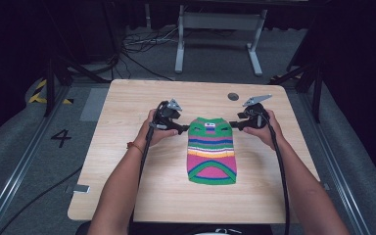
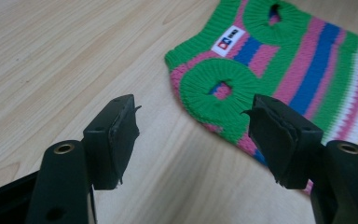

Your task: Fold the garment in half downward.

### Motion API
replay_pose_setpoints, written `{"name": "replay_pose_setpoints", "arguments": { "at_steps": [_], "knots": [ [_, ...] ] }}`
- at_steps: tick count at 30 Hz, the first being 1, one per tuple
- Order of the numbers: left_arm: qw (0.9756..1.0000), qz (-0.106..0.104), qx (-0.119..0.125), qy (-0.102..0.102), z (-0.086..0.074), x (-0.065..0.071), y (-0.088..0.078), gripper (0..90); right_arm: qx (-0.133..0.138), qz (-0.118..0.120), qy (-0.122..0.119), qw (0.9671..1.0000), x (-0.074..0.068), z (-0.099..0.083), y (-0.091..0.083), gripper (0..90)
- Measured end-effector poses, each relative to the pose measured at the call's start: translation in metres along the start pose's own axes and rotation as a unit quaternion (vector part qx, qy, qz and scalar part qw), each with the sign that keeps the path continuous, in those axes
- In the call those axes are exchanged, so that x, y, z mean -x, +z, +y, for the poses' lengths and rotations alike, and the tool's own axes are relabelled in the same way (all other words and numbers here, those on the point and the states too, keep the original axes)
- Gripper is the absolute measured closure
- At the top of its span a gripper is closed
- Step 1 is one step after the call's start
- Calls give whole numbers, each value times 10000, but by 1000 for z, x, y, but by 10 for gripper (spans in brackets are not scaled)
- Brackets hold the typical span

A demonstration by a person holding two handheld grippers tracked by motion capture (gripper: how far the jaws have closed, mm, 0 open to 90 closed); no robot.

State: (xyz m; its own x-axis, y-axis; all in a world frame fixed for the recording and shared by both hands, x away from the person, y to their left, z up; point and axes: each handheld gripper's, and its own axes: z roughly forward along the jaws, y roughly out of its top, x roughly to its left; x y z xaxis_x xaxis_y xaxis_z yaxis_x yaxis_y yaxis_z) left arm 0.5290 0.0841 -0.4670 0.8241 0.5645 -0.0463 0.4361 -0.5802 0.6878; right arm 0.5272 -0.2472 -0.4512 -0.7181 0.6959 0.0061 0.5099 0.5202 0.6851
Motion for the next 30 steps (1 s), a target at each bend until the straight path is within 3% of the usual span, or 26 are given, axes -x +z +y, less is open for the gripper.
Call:
{"name": "replay_pose_setpoints", "arguments": {
  "at_steps": [2,9,13,20,26,30],
  "knots": [
    [9999,41,-12,-119,3,-3,9,335,-38,-71,-98,9999,0,1,7,428],
    [9995,88,25,-287,12,-3,32,340,-85,-78,73,9999,8,4,27,464],
    [9992,114,84,-370,17,-1,39,339,-73,-61,151,9998,10,3,32,486],
    [9986,255,-96,-463,18,-1,52,354,-139,5,212,9997,8,2,44,513],
    [9979,245,-158,-585,14,-2,60,354,-276,8,229,9994,7,0,54,518],
    [9975,263,-67,-652,12,-2,63,349,-293,47,341,9990,8,-3,59,512]
  ]
}}
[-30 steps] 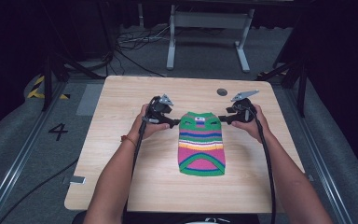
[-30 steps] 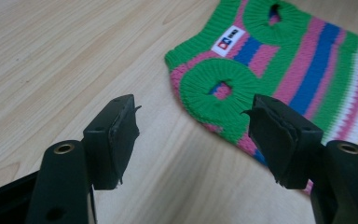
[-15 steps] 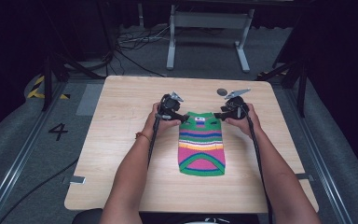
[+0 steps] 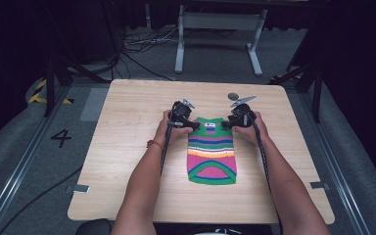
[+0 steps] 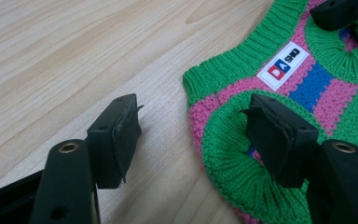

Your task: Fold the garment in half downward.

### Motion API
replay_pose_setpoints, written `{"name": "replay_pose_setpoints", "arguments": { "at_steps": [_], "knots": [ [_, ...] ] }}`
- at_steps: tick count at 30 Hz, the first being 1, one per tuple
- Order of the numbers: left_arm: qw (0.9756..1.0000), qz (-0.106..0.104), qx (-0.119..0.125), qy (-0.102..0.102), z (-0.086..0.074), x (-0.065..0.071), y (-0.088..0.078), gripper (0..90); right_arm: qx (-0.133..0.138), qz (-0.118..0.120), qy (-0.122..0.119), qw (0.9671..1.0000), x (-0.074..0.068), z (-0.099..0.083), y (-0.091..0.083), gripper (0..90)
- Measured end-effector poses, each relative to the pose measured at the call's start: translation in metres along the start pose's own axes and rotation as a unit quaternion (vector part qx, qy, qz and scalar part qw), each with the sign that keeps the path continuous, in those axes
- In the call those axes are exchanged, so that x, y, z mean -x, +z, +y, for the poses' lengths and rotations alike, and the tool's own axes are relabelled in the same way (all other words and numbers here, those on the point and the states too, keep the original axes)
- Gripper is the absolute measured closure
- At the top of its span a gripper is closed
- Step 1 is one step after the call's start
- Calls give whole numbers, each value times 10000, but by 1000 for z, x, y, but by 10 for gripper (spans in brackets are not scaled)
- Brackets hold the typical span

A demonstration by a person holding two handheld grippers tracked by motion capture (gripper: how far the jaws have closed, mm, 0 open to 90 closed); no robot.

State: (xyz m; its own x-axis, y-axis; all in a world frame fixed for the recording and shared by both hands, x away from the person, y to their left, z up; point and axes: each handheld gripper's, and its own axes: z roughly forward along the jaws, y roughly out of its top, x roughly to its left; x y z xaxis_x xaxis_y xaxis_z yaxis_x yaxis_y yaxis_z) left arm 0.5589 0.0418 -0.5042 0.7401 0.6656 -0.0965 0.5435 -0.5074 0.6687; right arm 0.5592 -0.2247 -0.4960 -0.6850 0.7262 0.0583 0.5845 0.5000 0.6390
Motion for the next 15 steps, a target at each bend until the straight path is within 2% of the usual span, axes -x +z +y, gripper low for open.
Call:
{"name": "replay_pose_setpoints", "arguments": {
  "at_steps": [5,7,9,10,11,12,15],
  "knots": [
    [10000,15,-25,73,0,2,0,378,116,71,52,9999,2,-4,1,529],
    [10000,6,-17,85,0,4,-1,407,139,113,41,9998,1,-5,0,595],
    [9999,-88,-3,115,0,5,-1,494,133,191,22,9997,-2,-5,0,683],
    [9998,-111,14,150,-1,5,-1,526,147,219,0,9997,-2,-5,0,702],
    [9996,-232,39,166,-1,6,-1,579,145,224,-7,9996,-3,-5,0,723],
    [9995,-254,38,207,-1,7,-1,659,115,240,-11,9996,-4,-5,0,750],
    [9991,-306,7,281,0,8,-1,767,107,229,-67,9997,-5,-4,0,788]
  ]
}}
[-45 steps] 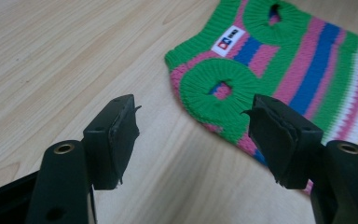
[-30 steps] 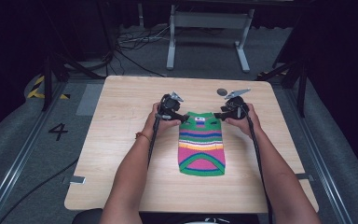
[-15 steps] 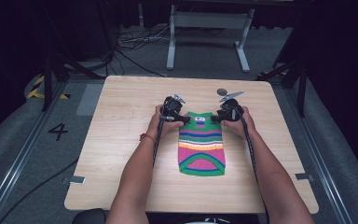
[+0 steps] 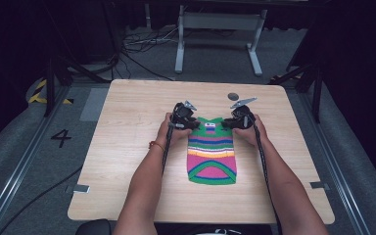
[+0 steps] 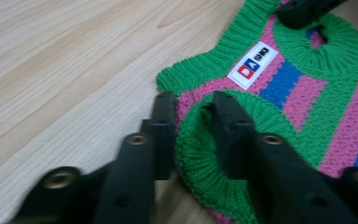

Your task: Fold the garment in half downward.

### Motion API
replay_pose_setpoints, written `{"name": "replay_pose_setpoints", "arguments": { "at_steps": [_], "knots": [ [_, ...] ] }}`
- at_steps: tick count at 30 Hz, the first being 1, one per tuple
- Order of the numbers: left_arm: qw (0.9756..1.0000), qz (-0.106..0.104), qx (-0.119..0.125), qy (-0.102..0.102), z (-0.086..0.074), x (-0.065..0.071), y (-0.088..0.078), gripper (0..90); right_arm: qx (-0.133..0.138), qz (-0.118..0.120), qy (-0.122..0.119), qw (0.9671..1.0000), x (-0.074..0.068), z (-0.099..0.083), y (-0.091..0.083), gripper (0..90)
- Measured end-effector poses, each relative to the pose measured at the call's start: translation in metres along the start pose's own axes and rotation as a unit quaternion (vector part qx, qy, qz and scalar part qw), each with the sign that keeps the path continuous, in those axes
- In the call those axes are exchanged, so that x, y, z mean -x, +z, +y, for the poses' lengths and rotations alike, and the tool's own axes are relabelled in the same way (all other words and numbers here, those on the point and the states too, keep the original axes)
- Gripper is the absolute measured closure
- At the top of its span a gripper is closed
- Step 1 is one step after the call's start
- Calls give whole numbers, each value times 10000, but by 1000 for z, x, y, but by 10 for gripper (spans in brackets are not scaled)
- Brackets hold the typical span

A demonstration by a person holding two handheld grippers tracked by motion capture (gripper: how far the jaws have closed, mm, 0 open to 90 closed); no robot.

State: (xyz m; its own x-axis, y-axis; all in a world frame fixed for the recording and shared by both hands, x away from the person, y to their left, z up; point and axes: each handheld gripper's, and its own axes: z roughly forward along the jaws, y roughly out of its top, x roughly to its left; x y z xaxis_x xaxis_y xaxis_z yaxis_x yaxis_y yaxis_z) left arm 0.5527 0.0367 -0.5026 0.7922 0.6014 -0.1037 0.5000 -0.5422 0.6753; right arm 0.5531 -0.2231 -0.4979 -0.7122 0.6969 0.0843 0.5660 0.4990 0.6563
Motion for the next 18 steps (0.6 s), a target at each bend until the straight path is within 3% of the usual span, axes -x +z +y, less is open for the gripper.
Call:
{"name": "replay_pose_setpoints", "arguments": {
  "at_steps": [7,15,18],
  "knots": [
    [9995,207,-46,225,4,4,-2,824,3,-104,-189,9998,-4,2,-3,844],
    [9986,395,227,259,12,5,-12,826,350,-118,-198,9991,-4,12,-17,845],
    [9977,463,363,327,16,6,-20,824,505,-139,-305,9982,-6,19,-25,845]
  ]
}}
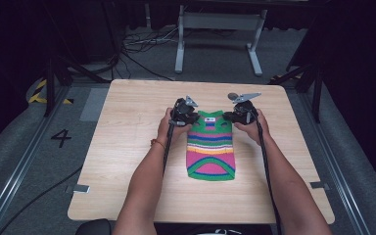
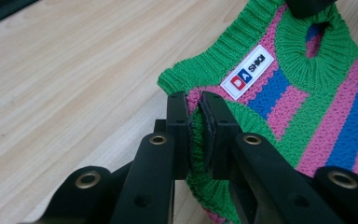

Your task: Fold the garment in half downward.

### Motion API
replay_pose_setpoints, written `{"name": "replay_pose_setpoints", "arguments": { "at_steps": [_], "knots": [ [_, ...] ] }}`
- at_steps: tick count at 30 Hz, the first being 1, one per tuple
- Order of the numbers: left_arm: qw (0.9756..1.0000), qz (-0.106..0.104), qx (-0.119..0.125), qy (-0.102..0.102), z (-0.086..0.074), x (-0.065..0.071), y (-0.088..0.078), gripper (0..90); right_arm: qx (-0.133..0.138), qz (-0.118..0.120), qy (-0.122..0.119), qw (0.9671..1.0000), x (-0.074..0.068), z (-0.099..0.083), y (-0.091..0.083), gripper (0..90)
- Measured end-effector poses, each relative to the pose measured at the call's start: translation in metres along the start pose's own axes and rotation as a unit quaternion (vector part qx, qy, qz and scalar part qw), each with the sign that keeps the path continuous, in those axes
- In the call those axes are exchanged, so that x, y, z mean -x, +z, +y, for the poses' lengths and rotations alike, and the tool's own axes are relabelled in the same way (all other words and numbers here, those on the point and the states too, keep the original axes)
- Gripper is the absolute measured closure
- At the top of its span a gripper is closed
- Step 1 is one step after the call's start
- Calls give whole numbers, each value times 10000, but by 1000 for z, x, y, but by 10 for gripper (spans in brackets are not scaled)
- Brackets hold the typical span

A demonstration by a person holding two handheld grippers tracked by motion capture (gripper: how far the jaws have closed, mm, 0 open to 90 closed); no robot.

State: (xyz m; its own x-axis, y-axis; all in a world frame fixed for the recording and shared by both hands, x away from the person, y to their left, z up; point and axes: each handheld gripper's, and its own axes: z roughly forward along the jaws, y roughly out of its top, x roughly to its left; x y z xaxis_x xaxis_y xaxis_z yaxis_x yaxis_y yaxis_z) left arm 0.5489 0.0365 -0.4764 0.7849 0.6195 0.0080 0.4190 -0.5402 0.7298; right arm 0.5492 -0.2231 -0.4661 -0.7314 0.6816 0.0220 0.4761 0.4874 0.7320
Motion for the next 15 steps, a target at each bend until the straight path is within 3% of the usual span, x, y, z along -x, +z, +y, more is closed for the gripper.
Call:
{"name": "replay_pose_setpoints", "arguments": {
  "at_steps": [6,11,15],
  "knots": [
    [9999,-4,101,119,3,2,-11,823,167,71,-114,9998,-4,3,-7,844],
    [9991,51,154,383,6,6,-25,820,264,144,-215,9993,-9,2,-14,843],
    [9977,-63,144,666,8,13,-36,817,385,243,-277,9986,-13,0,-22,842]
  ]
}}
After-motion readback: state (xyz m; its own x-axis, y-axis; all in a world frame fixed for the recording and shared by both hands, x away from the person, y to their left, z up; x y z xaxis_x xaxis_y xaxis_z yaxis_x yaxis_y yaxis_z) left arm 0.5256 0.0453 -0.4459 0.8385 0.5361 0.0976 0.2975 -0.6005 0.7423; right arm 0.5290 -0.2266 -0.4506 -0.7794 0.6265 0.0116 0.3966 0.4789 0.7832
